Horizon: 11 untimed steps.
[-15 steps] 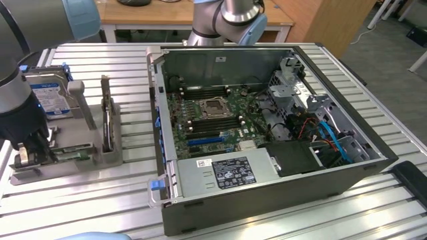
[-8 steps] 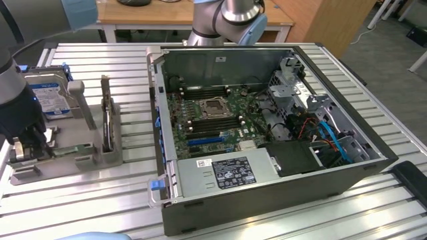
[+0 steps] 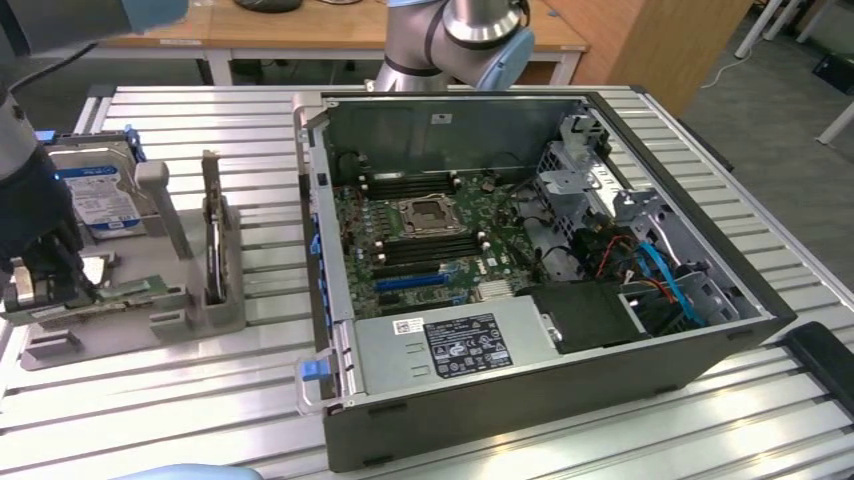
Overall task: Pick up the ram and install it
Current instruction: 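Pick up the ram and move it above insertion slot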
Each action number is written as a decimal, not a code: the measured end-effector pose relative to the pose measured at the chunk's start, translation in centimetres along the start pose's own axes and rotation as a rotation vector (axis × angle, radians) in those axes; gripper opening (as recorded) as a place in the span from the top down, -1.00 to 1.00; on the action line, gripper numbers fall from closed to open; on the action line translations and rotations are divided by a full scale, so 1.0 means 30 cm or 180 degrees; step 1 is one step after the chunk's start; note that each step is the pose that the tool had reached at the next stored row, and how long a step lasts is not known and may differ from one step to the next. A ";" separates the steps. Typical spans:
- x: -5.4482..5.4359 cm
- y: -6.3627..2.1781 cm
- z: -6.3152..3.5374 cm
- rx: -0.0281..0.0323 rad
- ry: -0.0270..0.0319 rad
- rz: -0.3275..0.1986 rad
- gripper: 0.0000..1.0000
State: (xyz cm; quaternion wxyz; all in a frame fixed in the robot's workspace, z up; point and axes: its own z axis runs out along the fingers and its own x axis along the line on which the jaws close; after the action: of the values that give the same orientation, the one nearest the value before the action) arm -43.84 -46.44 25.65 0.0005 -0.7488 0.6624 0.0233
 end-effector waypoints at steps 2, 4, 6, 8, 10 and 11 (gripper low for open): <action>-0.001 0.001 -0.018 0.0000 0.0000 0.0000 0.75; -0.001 0.001 -0.033 0.0000 0.0000 0.0000 0.75; -0.002 0.001 -0.048 0.0000 0.0000 0.0000 0.75; -0.002 0.002 -0.065 0.0000 0.0000 0.0000 0.75; -0.003 0.002 -0.083 0.0000 0.0000 0.0000 0.75; -0.003 0.003 -0.092 0.0000 0.0000 0.0000 0.75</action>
State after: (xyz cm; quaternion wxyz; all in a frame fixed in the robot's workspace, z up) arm -43.83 -46.44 28.42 0.0005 -0.7488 0.6624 0.0233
